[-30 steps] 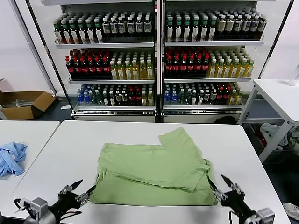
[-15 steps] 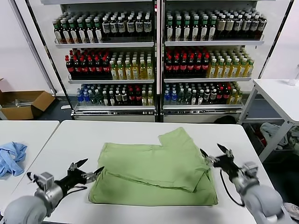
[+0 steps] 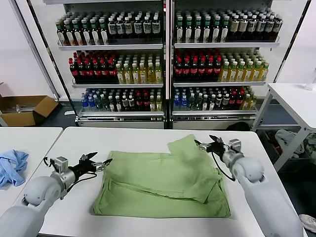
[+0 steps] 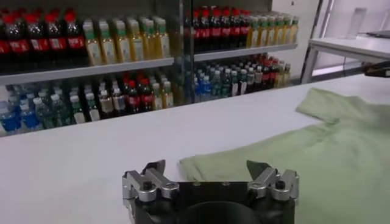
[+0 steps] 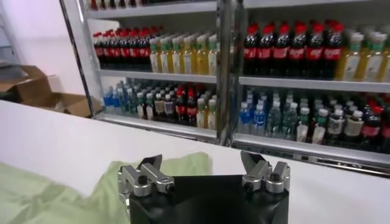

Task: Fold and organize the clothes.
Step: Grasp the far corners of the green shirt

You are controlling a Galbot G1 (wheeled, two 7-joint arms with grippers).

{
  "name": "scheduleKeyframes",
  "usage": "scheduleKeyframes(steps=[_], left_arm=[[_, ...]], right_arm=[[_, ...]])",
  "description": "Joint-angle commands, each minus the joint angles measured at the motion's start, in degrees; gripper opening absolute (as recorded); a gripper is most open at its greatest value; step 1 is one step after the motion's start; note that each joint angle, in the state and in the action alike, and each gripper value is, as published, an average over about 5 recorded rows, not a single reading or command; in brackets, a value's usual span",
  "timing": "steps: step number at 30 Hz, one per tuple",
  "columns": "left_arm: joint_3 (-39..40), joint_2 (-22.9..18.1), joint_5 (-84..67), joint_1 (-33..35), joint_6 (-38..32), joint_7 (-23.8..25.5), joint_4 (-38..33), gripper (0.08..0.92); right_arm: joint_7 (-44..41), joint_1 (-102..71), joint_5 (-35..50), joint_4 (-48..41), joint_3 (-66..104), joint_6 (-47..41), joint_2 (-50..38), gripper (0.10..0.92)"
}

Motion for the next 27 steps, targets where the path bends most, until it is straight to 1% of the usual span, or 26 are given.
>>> scheduleKeyframes(steps=[1, 7, 21, 24, 27], left_arm=[[9.23, -1.35, 0.12, -11.71, -0.33, 0.19, 11.31, 0.823], [10.12, -2.60, 1.47, -12.07, -0.62, 0.41, 13.55, 0.823], [10.02, -3.11, 1.86, -10.63, -0.81, 1.00, 13.64, 0.823], [9.98, -3.43, 1.80, -10.46, -0.82, 1.08, 13.35, 0.821], [10.11, -3.56, 1.77, -10.18, -0.84, 1.29, 12.85, 0.794]], right_arm=[[-1.30, 10.26, -3.82, -14.18, -6.28, 0.71, 3.21, 0.823], [-1.57, 10.01, -3.91, -15.08, -6.34, 1.18, 3.57, 0.823], [-2.21, 10.13, -4.17, -15.96, -7.50, 1.58, 5.14, 0.820], [-2.13, 9.77, -4.16, -15.61, -7.82, 1.47, 5.05, 0.775], [-1.89, 9.39, -4.21, -15.59, -7.80, 1.47, 5.00, 0.689]])
